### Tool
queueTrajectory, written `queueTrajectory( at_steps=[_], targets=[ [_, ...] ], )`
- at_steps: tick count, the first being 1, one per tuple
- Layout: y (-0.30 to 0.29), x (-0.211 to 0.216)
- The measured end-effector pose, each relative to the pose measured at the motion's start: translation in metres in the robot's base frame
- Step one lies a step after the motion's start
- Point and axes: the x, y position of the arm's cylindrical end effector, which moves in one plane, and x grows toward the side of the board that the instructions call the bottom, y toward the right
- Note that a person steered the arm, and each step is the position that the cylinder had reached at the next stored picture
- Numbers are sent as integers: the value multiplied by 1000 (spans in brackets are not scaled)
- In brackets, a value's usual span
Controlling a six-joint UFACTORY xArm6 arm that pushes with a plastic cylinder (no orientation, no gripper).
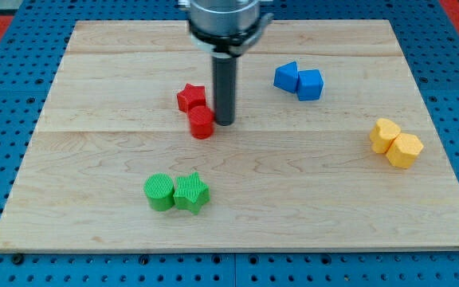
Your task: Place the red circle left to the green circle
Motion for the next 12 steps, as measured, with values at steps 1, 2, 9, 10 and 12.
queueTrajectory(
  at_steps=[1, 2, 9, 10, 12],
  targets=[
    [-45, 0],
    [-79, 0],
    [-126, 37],
    [-127, 55],
    [-122, 65]
  ],
)
